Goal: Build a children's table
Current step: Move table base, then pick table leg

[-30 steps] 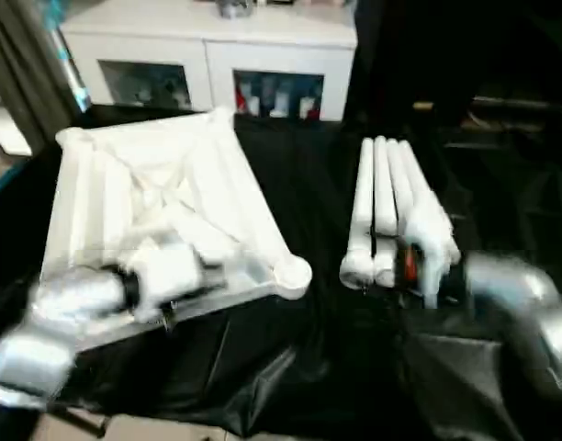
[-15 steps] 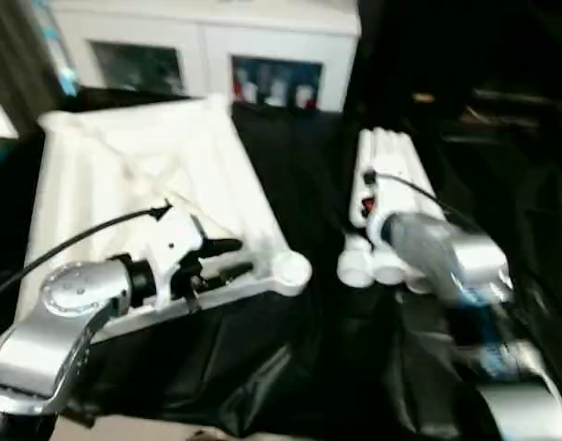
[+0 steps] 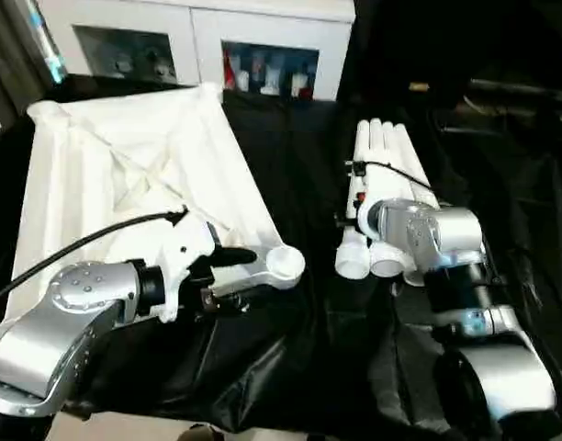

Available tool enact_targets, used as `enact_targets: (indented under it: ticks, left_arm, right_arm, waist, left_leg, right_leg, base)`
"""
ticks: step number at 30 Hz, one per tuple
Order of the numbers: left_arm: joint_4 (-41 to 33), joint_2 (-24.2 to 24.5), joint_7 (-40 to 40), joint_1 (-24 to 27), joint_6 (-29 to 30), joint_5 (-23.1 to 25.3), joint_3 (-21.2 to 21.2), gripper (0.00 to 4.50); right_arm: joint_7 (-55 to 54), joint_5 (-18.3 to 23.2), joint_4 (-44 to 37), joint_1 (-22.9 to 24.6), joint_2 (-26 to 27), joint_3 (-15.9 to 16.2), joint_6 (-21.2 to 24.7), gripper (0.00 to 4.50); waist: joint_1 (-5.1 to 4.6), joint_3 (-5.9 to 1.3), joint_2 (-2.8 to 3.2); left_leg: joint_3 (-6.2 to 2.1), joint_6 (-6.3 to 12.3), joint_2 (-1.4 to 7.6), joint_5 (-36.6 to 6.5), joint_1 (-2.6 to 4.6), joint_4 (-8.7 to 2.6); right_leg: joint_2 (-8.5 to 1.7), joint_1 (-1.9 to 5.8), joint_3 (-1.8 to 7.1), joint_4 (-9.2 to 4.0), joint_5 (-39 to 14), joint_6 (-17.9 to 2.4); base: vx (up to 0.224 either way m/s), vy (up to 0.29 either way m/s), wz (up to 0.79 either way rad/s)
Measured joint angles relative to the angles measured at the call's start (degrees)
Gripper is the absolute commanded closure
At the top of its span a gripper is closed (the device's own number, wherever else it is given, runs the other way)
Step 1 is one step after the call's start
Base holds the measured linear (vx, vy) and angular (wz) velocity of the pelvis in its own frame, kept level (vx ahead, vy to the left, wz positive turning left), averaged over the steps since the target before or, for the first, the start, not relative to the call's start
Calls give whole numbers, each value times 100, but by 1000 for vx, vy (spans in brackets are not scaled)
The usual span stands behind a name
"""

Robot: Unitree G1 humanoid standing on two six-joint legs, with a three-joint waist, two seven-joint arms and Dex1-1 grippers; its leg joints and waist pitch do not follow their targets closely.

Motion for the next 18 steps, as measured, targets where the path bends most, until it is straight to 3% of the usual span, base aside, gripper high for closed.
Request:
enact_targets:
  ticks: [12, 18]
  left_arm:
    - [-105, 208, -21, 1, 201, -113, -5, 5]
    - [-220, 259, -23, 0, 210, -191, -21, 0]
  right_arm:
    - [-158, 14, 486, -263, 117, -200, 59, 0]
    - [-170, 53, 794, -441, 115, -293, 402, 17]
  waist:
    - [14, 130, -20]
    - [12, 142, -17]
  left_leg:
    - [4, -50, 0, 30, -3, -37]
    - [6, -51, 1, 31, -1, -41]
  right_leg:
    - [4, -16, 0, -6, -2, -3]
    - [4, -15, 0, -7, -3, -4]
  base:
    - [0, 0, 0]
    - [0, 0, 0]
